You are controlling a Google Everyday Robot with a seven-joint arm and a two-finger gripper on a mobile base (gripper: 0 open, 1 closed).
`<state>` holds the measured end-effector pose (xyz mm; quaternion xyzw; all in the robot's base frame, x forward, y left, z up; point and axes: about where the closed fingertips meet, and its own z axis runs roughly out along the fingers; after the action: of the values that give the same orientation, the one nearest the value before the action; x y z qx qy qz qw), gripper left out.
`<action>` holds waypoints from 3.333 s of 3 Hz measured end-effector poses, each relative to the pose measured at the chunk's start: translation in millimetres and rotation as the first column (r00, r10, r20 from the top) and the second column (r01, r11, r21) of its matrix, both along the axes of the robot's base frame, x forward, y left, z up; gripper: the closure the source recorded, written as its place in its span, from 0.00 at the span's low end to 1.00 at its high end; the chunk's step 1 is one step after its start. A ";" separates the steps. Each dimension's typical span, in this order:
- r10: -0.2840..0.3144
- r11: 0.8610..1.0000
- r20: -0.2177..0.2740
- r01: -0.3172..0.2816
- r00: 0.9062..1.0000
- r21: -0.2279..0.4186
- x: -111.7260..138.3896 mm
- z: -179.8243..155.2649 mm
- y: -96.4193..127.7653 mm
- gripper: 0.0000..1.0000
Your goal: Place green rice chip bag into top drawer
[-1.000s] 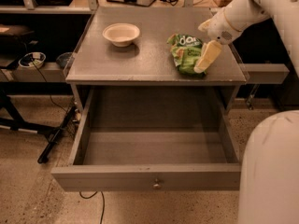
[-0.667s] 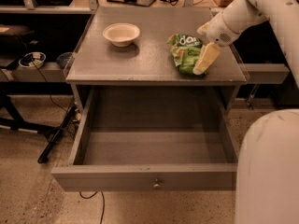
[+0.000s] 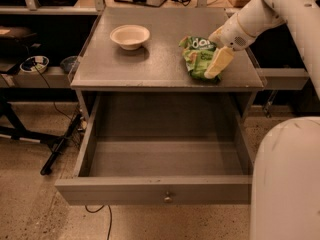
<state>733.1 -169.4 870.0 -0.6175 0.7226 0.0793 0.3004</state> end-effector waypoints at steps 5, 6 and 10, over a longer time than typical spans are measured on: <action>0.018 1.000 0.005 -0.018 1.000 0.009 -1.6 2.1 3.2 1.00; 0.074 0.996 0.025 -0.075 0.997 0.038 -7.1 9.6 12.8 1.00; 0.167 0.932 0.203 -0.221 0.965 0.286 -84.5 67.7 10.4 1.00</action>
Offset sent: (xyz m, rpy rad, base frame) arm 0.0000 0.0000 0.0000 0.0000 0.0000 0.0000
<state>648.6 -159.0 937.7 -0.6366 0.6077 0.1649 0.4453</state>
